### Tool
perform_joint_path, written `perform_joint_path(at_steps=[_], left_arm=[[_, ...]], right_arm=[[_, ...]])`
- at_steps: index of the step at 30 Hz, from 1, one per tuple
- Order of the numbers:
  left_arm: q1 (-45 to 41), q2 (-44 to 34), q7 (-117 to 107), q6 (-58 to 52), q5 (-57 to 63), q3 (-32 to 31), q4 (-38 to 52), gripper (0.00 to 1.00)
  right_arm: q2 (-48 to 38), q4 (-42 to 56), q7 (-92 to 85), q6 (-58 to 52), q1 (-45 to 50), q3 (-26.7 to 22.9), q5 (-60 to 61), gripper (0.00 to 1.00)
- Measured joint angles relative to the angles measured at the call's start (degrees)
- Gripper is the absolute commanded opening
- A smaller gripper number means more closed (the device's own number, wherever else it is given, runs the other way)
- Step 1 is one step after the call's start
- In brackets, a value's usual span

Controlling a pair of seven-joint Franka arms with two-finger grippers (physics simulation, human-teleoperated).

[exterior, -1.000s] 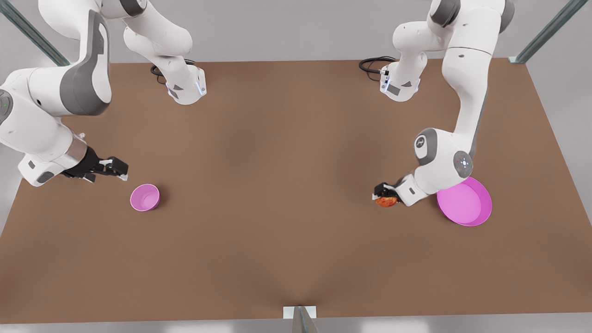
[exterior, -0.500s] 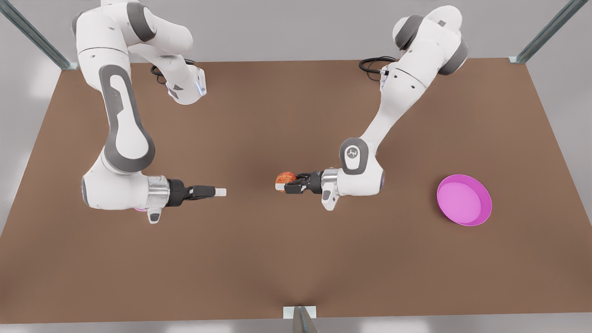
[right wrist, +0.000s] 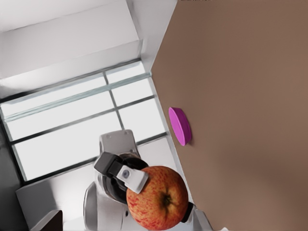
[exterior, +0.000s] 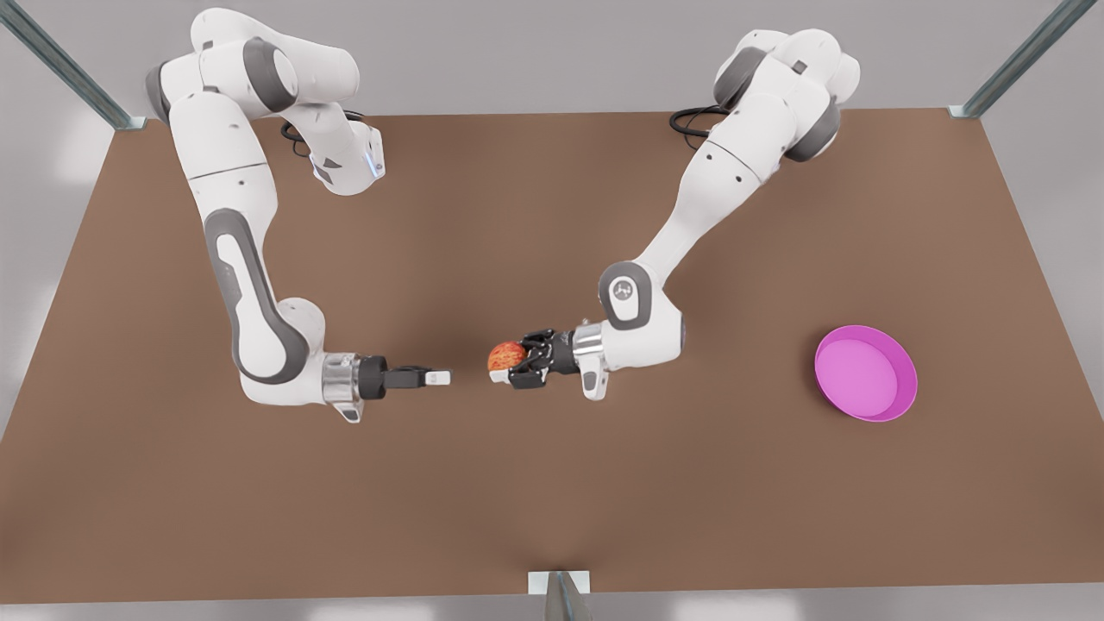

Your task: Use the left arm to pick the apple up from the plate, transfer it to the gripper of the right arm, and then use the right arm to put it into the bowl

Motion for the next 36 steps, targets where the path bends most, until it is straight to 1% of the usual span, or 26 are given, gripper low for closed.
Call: perform_joint_path(at_steps=[7,16,27,36], left_arm=[[-1.1,1.13,-4.48,2.27,-0.12,0.13,1.57,0.73],[-1.64,1.56,-8.11,3.09,-0.1,0.22,2.27,0.73],[-1.8,1.78,-10.57,3.28,-0.08,0.29,2.45,0.73],[-1.8,1.78,-11.7,3.31,-0.09,0.38,2.45,0.73]], right_arm=[[1.49,0.22,-13.01,-1.86,0.02,0.11,3.04,1.0],[2.37,0.5,-25.26,-2.16,2.17,0.23,5.81,1.0],[4.61,0.69,-35.2,-1.92,2.76,0.16,8.03,1.0],[7.26,3.52,-40.91,0.16,4.36,0.21,12.21,1.0]])
